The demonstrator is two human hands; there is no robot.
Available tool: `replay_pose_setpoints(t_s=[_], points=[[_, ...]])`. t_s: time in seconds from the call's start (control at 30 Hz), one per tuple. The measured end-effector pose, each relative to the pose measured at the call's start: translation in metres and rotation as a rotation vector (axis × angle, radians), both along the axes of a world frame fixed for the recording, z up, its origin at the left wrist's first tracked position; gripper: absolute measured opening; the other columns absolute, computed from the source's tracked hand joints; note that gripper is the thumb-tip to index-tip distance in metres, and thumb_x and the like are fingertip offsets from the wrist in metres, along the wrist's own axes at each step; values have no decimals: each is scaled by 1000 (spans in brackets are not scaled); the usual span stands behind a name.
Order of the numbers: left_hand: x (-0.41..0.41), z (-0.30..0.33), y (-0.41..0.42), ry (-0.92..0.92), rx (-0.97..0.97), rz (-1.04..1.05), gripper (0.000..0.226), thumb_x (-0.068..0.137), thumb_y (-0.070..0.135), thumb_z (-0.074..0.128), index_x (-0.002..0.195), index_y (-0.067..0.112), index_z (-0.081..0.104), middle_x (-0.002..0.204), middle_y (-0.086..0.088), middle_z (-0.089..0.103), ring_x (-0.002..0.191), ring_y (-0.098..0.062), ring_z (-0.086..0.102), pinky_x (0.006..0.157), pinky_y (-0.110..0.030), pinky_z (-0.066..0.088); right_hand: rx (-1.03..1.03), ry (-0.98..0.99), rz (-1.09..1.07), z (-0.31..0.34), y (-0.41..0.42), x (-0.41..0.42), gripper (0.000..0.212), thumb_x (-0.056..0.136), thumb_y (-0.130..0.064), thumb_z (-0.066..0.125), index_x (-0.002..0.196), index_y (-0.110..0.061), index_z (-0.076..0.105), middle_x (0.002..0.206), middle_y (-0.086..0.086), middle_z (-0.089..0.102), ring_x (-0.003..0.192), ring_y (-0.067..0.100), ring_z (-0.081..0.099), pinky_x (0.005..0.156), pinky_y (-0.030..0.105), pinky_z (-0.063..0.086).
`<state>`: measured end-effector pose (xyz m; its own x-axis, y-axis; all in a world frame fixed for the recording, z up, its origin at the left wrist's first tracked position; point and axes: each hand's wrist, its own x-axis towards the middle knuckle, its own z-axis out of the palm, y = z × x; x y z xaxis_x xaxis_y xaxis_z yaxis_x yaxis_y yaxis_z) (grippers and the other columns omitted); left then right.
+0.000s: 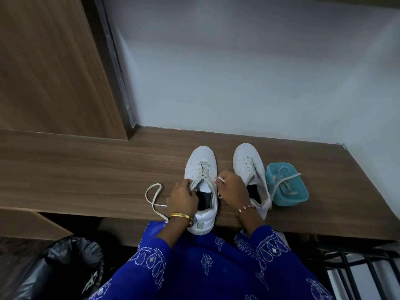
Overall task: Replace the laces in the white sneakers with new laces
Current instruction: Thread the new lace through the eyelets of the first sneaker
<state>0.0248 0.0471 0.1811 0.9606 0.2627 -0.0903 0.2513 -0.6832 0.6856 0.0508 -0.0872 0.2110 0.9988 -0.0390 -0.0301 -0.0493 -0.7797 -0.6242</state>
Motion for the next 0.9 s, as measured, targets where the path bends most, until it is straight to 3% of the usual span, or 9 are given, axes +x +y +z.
replay_pose_setpoints(t_s=[0.1, 0.27, 0.37, 0.47, 0.57, 0.67, 0.8, 0.9], points=[[0, 0, -2, -2, -2, -3, 25, 87, 12, 51, 111, 15, 55, 111, -7, 56, 104, -27, 54, 87, -42, 44, -6, -78, -88, 2, -2, 3, 15, 92, -16, 51, 79, -9, 56, 82, 12, 62, 80, 26, 57, 64, 26, 37], [-3, 3, 2, -100, 92, 23, 32, 81, 16, 59, 113, 16, 53, 111, -7, 54, 106, -26, 50, 83, -40, 42, 42, -170, -128, -3, 4, -1, 10, 87, -5, 53, 96, -3, 58, 93, 14, 62, 87, 27, 58, 71, 29, 42], [-4, 5, 2, -253, 206, -82, 21, 78, 20, 64, 95, 13, 56, 95, -7, 56, 89, -27, 54, 71, -37, 39, 25, -405, -89, 1, 3, -6, 11, 78, 1, 60, 88, -1, 57, 91, 15, 56, 83, 29, 56, 72, 38, 46], [-5, 2, 3, -271, 81, -161, 11, 80, 15, 63, 85, 9, 54, 85, -10, 58, 80, -29, 56, 66, -38, 42, -72, -556, -42, 5, 4, -17, 9, 74, -5, 64, 74, -5, 55, 77, 11, 53, 68, 22, 51, 58, 32, 43], [-6, 1, 6, -171, 30, -128, 14, 84, 13, 58, 96, 5, 55, 98, -13, 57, 90, -29, 54, 75, -36, 41, -58, -358, 3, -3, 10, -25, 36, 84, -17, 62, 55, -14, 41, 53, -2, 43, 53, 17, 43, 53, 27, 33], [-6, 3, 7, -83, 100, -136, 21, 89, 13, 50, 107, 5, 55, 112, -14, 52, 100, -30, 54, 83, -37, 42, -22, -101, -85, -16, 14, -25, 47, 92, -30, 53, 51, -21, 30, 49, -8, 35, 49, 10, 37, 55, 26, 29], [-3, 1, 7, -31, 171, -173, 32, 88, 7, 45, 119, 7, 56, 117, -15, 50, 103, -32, 54, 86, -36, 42, 150, 44, -211, -18, 16, -16, 44, 92, -30, 51, 53, -15, 39, 51, -5, 41, 51, 7, 39, 54, 28, 29], [-1, 2, 4, -17, 140, -176, 41, 86, 2, 45, 124, 12, 56, 113, -16, 48, 100, -32, 54, 84, -33, 43, 476, 82, -238, -12, 19, -10, 32, 90, -20, 56, 68, 3, 59, 52, -3, 45, 51, 9, 40, 54, 24, 35]])
